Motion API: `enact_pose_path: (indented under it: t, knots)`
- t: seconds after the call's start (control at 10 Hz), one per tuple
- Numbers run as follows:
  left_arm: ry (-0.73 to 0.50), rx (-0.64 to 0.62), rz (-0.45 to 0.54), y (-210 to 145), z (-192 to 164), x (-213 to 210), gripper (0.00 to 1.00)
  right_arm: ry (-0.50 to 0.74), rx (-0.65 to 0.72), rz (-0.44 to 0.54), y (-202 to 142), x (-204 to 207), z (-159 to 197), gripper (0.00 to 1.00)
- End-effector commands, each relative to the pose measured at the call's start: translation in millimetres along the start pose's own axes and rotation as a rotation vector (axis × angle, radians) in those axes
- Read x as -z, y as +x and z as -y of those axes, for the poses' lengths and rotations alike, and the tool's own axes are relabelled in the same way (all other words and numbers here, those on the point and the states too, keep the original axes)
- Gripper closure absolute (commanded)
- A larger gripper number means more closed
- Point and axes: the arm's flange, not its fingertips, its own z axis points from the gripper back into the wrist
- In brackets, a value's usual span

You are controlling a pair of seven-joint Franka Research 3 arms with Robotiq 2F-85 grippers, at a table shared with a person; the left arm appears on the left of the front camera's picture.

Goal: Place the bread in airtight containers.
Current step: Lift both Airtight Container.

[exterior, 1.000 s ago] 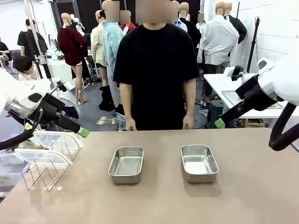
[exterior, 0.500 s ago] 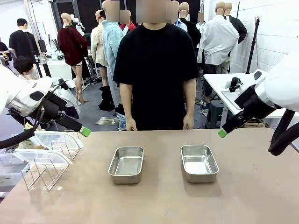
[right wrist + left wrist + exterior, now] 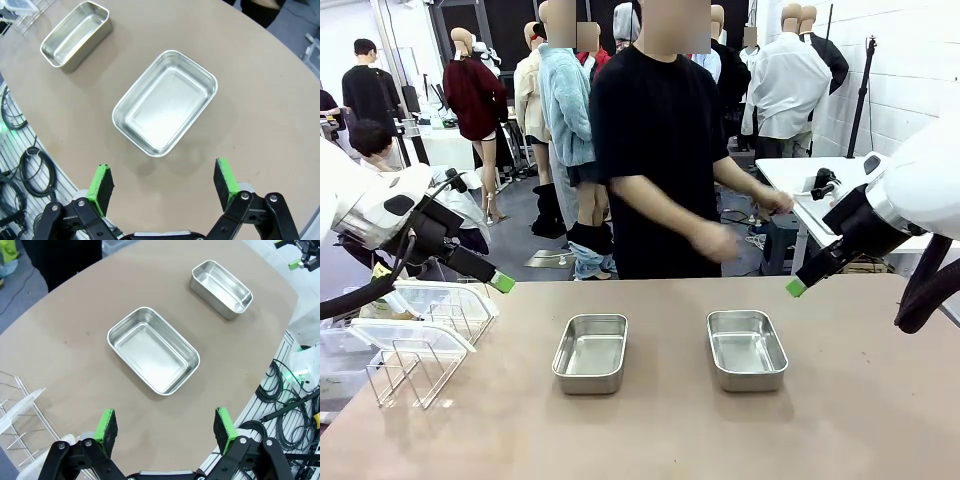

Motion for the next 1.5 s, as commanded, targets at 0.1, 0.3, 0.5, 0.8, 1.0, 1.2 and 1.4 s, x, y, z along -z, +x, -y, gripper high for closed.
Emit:
enact_pose_path:
  t: [0.1, 0.3, 0.5, 0.8, 1.0, 1.2, 1.4]
  knots:
    - [-0.003, 0.007, -0.002, 0.2, 0.7, 0.9, 0.0, -0.005, -0.001, -0.003, 0.1, -0.5, -0.1, 0.0]
    - [-0.003, 0.007, -0.002, 0.2, 0.7, 0.9, 0.0, -0.005, -0.001, -0.003, 0.1, -0.5, -0.1, 0.0]
    - [-0.003, 0.007, -0.002, 0.2, 0.7, 0.9, 0.0, -0.005, -0.001, -0.003, 0.1, -0.5, -0.1, 0.0]
    - [-0.003, 0.007, -0.002, 0.2, 0.7, 0.9, 0.0, -0.005, -0.001, -0.003, 0.1, -0.5, -0.1, 0.0]
    - [-0.003, 0.007, -0.002, 0.2, 0.7, 0.9, 0.0, -0.005, -0.001, -0.003, 0.1, -0.5, -0.1, 0.0]
    - [-0.003, 0.007, -0.002, 0.2, 0.7, 0.9, 0.0, -0.005, -0.001, -0.003, 0.1, -0.5, -0.1, 0.0]
    - [-0.003, 0.007, -0.002, 0.2, 0.7, 0.9, 0.0, -0.005, -0.001, -0.003, 0.1, -0.5, -0.1, 0.0]
